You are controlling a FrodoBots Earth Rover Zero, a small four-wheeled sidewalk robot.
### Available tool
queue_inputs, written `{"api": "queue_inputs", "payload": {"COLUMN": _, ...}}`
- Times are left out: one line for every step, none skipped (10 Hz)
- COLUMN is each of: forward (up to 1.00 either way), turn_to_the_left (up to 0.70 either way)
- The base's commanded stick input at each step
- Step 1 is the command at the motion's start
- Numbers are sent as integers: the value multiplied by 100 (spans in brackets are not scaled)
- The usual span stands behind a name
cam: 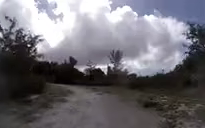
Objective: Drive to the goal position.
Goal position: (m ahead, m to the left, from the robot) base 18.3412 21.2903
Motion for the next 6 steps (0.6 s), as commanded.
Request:
{"api": "queue_inputs", "payload": {"forward": 70, "turn_to_the_left": 35}}
{"api": "queue_inputs", "payload": {"forward": 70, "turn_to_the_left": 24}}
{"api": "queue_inputs", "payload": {"forward": 70, "turn_to_the_left": 11}}
{"api": "queue_inputs", "payload": {"forward": 70, "turn_to_the_left": 0}}
{"api": "queue_inputs", "payload": {"forward": 70, "turn_to_the_left": 0}}
{"api": "queue_inputs", "payload": {"forward": 70, "turn_to_the_left": 0}}
